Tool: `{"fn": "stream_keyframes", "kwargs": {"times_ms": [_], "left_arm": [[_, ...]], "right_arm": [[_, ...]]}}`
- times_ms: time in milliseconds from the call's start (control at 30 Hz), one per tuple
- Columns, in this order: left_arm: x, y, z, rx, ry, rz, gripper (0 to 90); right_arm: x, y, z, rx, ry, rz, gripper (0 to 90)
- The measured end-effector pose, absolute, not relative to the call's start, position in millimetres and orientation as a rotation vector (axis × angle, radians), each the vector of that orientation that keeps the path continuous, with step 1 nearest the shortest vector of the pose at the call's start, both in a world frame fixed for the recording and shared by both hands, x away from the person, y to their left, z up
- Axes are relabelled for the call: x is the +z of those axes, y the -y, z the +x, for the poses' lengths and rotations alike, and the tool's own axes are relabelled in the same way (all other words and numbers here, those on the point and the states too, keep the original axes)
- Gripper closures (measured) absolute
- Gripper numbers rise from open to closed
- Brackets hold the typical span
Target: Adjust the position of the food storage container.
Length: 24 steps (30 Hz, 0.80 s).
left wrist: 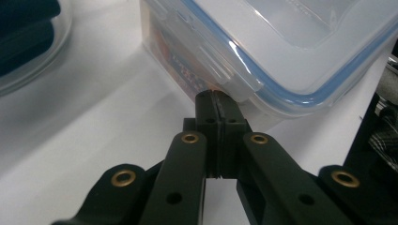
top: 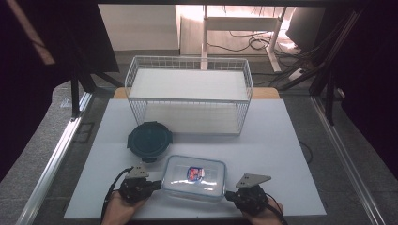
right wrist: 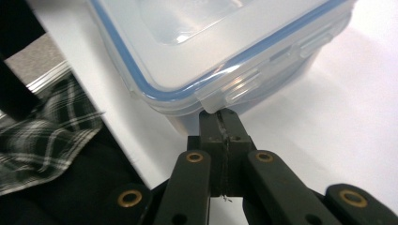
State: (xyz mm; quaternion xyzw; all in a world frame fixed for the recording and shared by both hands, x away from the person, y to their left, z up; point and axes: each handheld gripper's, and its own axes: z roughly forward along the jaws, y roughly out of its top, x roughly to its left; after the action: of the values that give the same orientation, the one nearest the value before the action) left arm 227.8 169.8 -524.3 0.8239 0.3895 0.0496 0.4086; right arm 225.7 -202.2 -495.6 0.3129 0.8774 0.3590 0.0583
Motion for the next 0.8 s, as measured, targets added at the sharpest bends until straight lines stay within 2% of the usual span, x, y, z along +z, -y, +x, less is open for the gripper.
{"fn": "stream_keyframes", "kwargs": {"times_ms": [433, 600, 733, 800], "left_arm": [[-522.0, -154.4, 241.9, 0.109, -0.979, 2.071, 90.0], [-497.1, -175.8, 245.3, 0.164, -0.97, 1.927, 86.3], [-484.5, -177.5, 264.3, 0.198, -0.985, 1.898, 87.6], [-473.9, -166.1, 288.6, 0.237, -0.991, 1.923, 89.0]], "right_arm": [[-494.4, 224.2, 258.2, 1.125, -2.593, 1.064, 89.2], [-488.7, 227.6, 253.2, 1.121, -2.575, 1.031, 86.2], [-487.2, 232.0, 254.2, 1.122, -2.557, 1.049, 82.8], [-485.8, 233.4, 254.0, 1.129, -2.543, 1.054, 81.0]]}}
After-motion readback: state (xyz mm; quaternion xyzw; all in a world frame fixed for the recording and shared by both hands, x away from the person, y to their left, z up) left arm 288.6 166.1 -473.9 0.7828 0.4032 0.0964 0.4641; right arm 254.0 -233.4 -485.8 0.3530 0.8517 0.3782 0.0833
